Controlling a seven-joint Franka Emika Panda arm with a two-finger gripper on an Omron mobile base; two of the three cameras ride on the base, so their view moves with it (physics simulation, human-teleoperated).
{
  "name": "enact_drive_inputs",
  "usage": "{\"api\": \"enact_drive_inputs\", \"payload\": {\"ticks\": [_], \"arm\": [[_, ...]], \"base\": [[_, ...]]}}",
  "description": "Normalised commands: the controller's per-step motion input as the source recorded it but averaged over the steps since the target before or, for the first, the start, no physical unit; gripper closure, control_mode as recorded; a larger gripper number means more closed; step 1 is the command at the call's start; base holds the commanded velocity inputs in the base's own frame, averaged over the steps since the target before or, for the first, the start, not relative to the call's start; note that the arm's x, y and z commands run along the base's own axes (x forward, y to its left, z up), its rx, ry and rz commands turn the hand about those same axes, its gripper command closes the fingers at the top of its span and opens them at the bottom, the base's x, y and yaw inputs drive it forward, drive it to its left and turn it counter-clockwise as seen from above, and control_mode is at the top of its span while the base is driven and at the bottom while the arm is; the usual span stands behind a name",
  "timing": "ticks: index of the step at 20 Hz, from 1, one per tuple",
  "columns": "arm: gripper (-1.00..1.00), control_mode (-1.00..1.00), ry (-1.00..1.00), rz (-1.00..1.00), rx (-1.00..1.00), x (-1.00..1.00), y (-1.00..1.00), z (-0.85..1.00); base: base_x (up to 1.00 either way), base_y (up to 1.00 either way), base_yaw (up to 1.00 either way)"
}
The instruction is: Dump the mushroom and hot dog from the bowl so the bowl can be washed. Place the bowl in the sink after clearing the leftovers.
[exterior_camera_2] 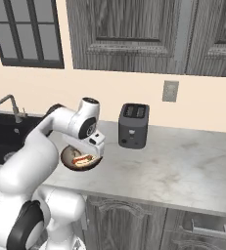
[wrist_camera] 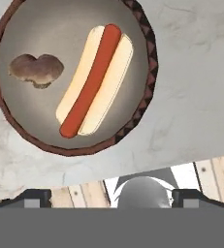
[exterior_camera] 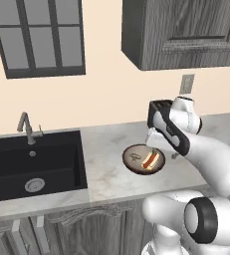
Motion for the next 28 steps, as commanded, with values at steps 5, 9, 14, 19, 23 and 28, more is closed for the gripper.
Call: {"api": "enact_drive_inputs", "payload": {"ticks": [5,9,14,19,23,28], "arm": [[-1.0,-1.0,0.0,-0.09,0.0,0.1,-0.22,-0.51],[-1.0,-1.0,0.0,-0.07,0.0,0.04,-0.18,-0.36],[-1.0,-1.0,0.0,-0.04,0.0,0.12,-0.01,-0.2],[-1.0,-1.0,0.0,0.0,-0.01,0.18,-0.07,-0.47],[-1.0,-1.0,0.0,-0.01,0.0,0.15,0.0,-0.24],[-1.0,-1.0,0.0,-0.02,0.0,0.2,0.0,-0.04]], "base": [[0.0,0.0,0.0],[0.0,0.0,0.0],[0.0,0.0,0.0],[0.0,0.0,0.0],[0.0,0.0,0.0],[0.0,0.0,0.0]]}}
